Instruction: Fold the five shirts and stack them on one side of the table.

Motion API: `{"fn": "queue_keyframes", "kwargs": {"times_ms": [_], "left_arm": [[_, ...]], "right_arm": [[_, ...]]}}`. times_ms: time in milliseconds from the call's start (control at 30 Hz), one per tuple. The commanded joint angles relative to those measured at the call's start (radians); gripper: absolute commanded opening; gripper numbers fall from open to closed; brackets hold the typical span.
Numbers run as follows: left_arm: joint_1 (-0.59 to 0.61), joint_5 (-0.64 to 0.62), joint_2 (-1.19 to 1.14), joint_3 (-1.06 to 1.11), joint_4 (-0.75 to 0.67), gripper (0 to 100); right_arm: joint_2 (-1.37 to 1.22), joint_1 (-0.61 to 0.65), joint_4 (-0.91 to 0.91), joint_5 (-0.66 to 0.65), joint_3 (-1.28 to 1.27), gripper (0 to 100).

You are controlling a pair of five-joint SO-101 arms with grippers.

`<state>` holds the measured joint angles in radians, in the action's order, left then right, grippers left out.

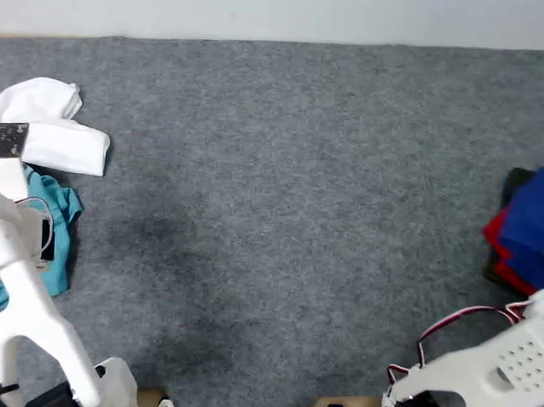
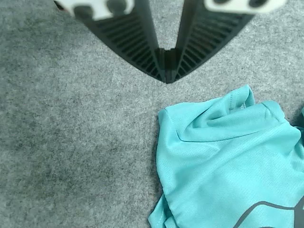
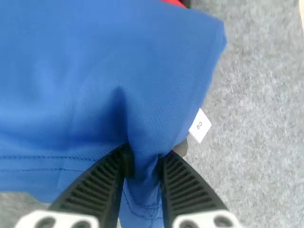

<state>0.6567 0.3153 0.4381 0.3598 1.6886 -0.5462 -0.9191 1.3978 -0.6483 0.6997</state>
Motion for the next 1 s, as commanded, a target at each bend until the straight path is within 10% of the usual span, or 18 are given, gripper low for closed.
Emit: {"fn": "queue_keyframes", "kwargs": {"times_ms": [0, 333, 633, 967], "left_arm": [[-0.029, -0.008, 0.031, -0.012, 0.003, 0], [-0.14, -0.009, 0.031, -0.012, 0.005, 0], [-0.14, -0.009, 0.031, -0.012, 0.006, 0], [-0.14, -0.009, 0.031, -0.008, 0.006, 0]], "right_arm": [[0.054, -0.027, 0.005, -0.012, 0.068, 0.9], [-0.107, -0.03, -0.021, -0.012, 0.057, 1.3], [0.03, -0.024, 0.093, 0.069, 0.057, 32.5], [0.262, 0.096, 0.232, 0.081, 0.051, 34.2]]}}
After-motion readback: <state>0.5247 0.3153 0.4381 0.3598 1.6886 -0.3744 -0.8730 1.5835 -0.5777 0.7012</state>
